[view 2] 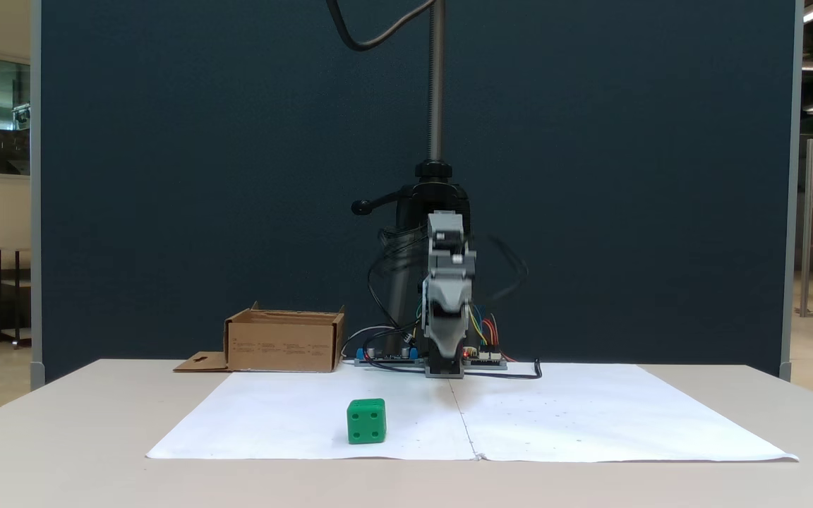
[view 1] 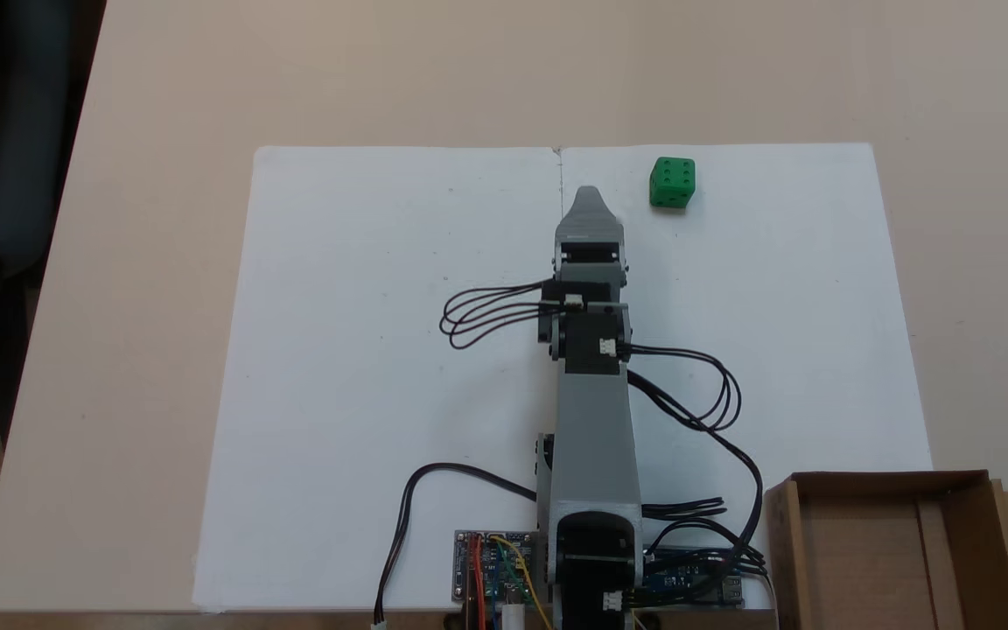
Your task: Grasp a green dice and put it in the bin.
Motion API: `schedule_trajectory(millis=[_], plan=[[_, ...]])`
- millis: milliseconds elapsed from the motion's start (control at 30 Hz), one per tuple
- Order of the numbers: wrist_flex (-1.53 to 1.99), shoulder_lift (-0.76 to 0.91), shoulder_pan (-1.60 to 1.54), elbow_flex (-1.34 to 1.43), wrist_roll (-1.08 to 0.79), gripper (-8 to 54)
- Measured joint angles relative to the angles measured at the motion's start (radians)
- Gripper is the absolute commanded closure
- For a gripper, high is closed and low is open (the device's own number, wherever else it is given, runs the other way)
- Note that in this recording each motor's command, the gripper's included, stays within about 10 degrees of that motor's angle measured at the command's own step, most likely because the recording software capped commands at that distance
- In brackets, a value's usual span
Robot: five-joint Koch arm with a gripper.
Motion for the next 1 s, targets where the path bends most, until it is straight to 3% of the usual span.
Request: schedule_trajectory(millis=[233,567,1000], plan=[[0.383,-0.041,0.049,-0.301,0.002,3.2],[0.859,-0.436,0.215,-0.801,0.006,3.3],[0.934,-0.815,0.387,-1.223,0.002,3.2]])
